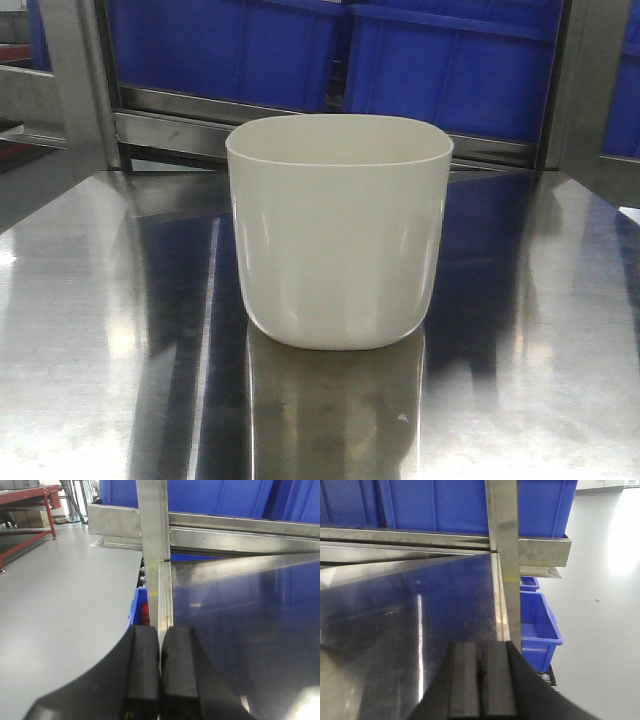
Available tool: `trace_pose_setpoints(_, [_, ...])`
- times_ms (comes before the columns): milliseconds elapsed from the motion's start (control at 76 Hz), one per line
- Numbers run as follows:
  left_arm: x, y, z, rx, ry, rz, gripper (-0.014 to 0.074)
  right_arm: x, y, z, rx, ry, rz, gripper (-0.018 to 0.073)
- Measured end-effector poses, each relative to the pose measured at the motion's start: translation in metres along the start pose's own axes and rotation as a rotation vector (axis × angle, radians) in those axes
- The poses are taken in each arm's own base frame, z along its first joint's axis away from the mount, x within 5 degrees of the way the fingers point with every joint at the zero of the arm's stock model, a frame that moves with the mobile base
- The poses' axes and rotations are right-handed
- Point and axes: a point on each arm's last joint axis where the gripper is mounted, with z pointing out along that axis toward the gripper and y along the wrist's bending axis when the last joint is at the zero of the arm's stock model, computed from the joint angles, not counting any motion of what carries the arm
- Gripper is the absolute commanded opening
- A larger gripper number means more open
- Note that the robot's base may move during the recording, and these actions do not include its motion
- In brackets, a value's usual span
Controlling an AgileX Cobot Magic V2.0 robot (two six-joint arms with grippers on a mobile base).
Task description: Move white bin to right shelf second layer
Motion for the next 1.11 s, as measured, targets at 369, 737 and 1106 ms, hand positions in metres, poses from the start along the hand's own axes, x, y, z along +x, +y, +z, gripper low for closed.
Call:
trace_pose_setpoints(369, [0.0000, 0.0000, 0.0000, 0.000, 0.000, 0.000, 0.0085, 0.0000, 0.0000, 0.0000, 0.000, 0.000, 0.000, 0.0055])
trace_pose_setpoints(737, [0.0000, 0.0000, 0.0000, 0.000, 0.000, 0.000, 0.0085, 0.0000, 0.0000, 0.0000, 0.000, 0.000, 0.000, 0.0055])
trace_pose_setpoints(1106, [0.0000, 0.0000, 0.0000, 0.000, 0.000, 0.000, 0.0085, 0.0000, -0.0001, 0.0000, 0.001, 0.000, -0.014, 0.0055])
